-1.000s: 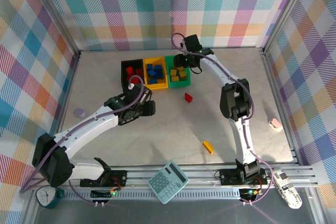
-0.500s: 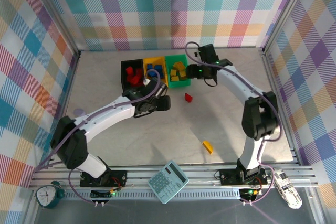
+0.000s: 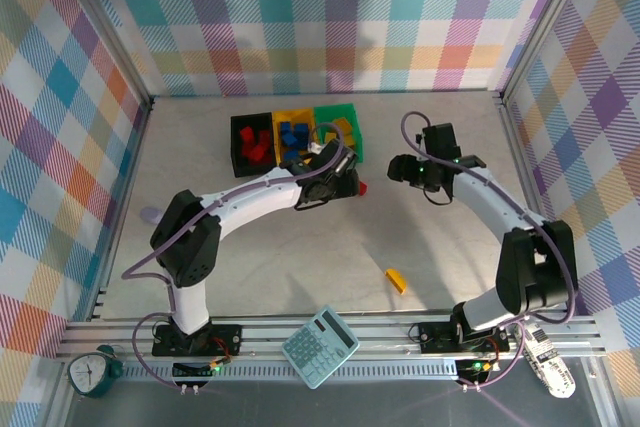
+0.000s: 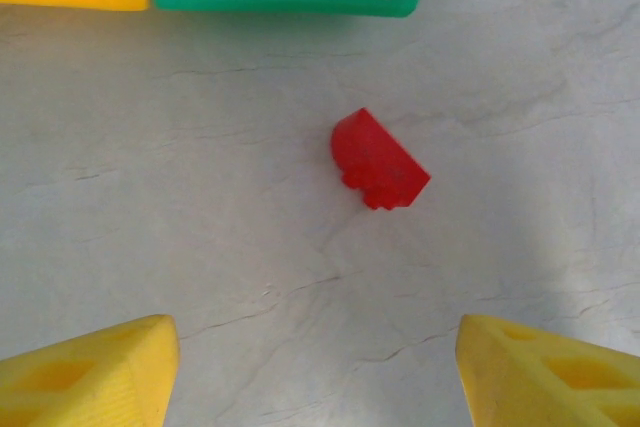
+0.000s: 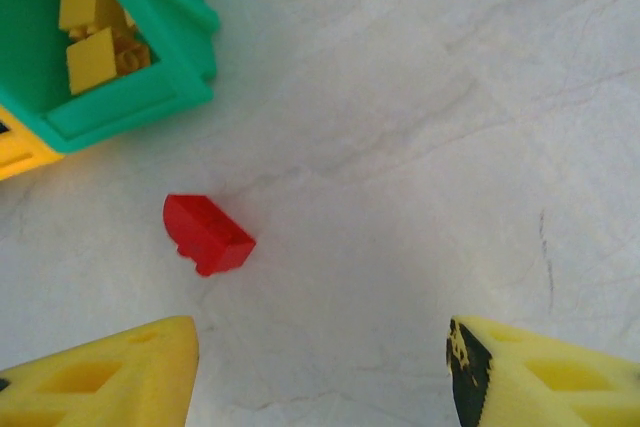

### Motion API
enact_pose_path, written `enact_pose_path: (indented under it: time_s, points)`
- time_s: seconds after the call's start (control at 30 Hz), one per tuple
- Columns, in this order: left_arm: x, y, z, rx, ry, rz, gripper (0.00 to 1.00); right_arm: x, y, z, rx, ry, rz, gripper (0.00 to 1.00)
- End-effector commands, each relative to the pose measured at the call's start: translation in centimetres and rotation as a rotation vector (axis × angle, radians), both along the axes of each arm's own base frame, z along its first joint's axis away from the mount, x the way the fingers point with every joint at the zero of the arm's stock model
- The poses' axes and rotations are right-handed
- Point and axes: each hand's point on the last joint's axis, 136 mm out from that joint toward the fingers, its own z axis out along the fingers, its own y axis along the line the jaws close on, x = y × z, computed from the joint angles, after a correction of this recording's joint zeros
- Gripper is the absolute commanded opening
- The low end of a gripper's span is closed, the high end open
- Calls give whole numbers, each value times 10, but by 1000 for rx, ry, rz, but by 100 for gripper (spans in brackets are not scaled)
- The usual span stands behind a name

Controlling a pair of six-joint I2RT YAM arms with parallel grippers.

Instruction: Sort the legos into containers by color

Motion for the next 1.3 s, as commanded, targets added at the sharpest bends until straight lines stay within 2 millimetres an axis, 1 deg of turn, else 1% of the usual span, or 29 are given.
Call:
enact_pose_path:
  time_s: [0.0,0.07,0.23,0.37,0.47,0.6,0.73,0.9,1.1,1.27]
  points:
    - [4,-20,6,-50,-4,3,73,-3,-1,17,63,-51,-20,68]
    - [7,-27,4,-58,4,-7,74,-9,-8,20,58,-57,-32,70]
    - [15,-39,-1,-55,13,-23,74,-20,-28,35,73,-95,-69,73]
    - [21,-47,-8,-40,24,-30,74,-28,-37,41,79,-105,-81,73]
    - [28,-46,-20,-1,29,-3,74,-32,-41,45,81,-113,-83,74]
    - [39,-38,-32,45,14,70,74,-36,-43,50,78,-122,-81,74]
    - [44,-33,-44,73,17,127,73,-38,-44,52,79,-127,-79,74]
    - [47,-39,-58,68,37,134,72,-39,-45,52,83,-128,-79,74]
    - [51,-48,-68,70,53,104,71,-39,-45,52,82,-129,-76,74]
    - [53,-49,-76,83,65,102,67,-40,-46,52,79,-130,-76,74]
